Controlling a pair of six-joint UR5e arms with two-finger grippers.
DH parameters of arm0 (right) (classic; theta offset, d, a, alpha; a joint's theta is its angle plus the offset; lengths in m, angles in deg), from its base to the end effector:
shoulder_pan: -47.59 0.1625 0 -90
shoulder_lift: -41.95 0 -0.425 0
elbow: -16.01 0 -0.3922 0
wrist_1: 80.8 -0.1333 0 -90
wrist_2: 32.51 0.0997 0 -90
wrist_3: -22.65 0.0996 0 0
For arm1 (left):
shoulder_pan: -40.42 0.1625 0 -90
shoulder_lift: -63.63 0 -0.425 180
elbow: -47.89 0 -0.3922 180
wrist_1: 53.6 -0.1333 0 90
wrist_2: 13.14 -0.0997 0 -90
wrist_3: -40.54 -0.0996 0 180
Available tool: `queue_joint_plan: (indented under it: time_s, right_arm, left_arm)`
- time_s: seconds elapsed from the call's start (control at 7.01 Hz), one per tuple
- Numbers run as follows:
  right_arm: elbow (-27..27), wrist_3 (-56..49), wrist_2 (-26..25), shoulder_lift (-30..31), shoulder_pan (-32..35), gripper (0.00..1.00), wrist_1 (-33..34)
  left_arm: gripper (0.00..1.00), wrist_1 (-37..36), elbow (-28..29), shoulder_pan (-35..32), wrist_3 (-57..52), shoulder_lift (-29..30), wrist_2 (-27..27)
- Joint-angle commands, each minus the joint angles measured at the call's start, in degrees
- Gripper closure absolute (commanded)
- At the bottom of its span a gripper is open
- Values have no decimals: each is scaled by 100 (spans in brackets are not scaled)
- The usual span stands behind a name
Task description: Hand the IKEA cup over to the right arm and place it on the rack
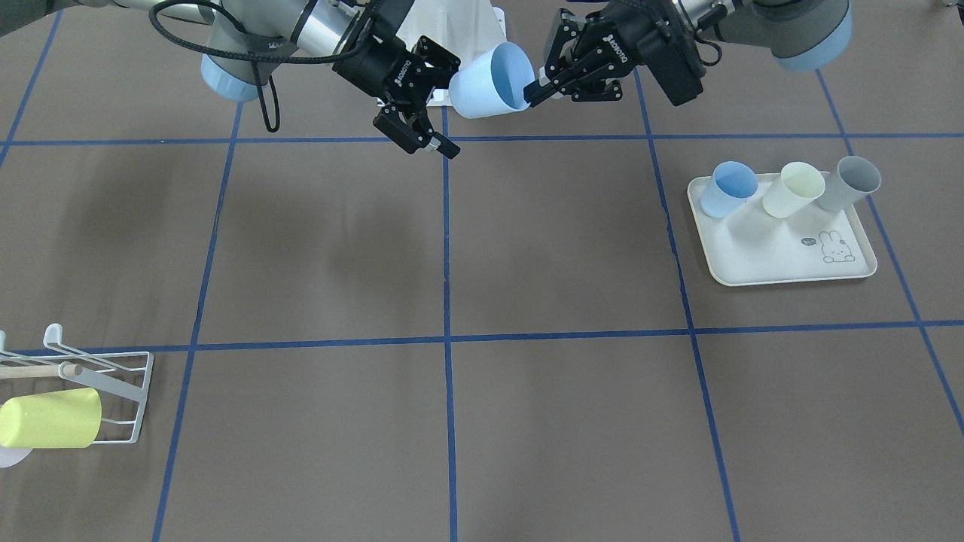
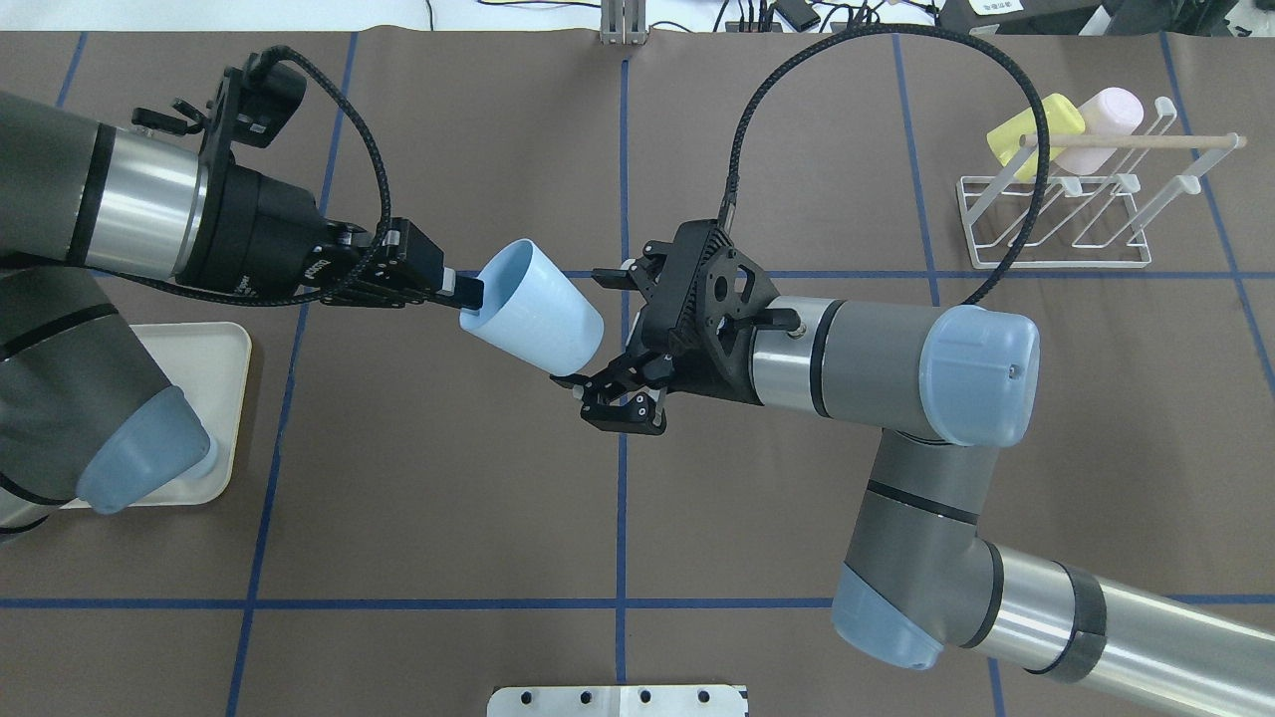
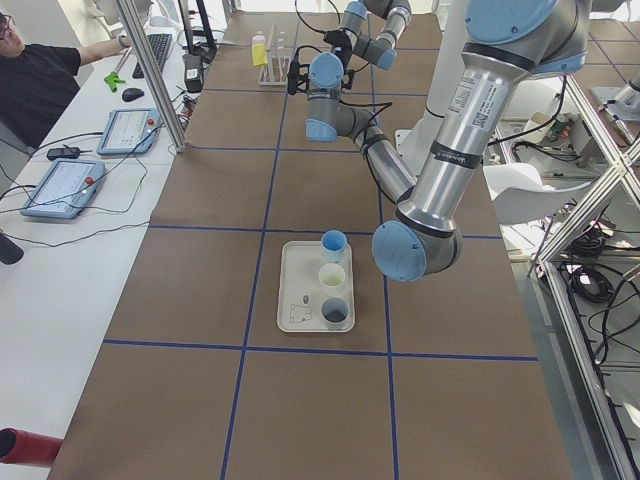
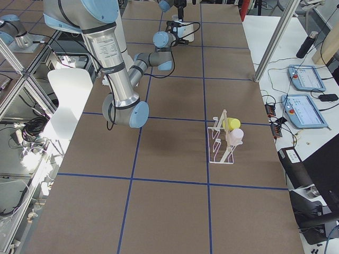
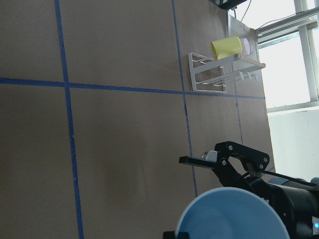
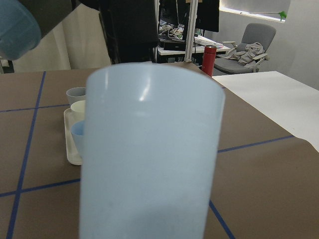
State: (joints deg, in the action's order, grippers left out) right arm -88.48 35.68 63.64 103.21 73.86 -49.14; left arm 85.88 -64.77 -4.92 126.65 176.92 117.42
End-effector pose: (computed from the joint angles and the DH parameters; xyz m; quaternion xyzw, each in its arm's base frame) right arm -0.4543 -0.3610 0.1490 0.5854 -0.5069 -0.3079 0.5527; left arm 0.3074 -0.4085 0.1646 0.0770 0.7280 0.0165 0.6810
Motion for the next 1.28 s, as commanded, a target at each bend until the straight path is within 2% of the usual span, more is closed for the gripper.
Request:
queue_joint_plan:
  time_s: [0.0,0.29,0.71,1.0,1.14]
  right_arm:
    - [-11,7,0,0,-43,2,-1]
    - [-28,16,-9,-17,-69,2,-1]
    - [-28,42,-9,-9,-69,2,-1]
    - [-37,51,0,-9,-69,15,-1]
    - [-37,51,0,-9,-78,15,-1]
  left_arm:
    - [100,0,24,42,3,9,-48]
    - [100,-9,51,138,11,0,-267]
    - [100,-18,60,201,3,-35,-312]
    - [100,-18,51,201,3,-52,-321]
    - [100,-18,51,209,3,-61,-321]
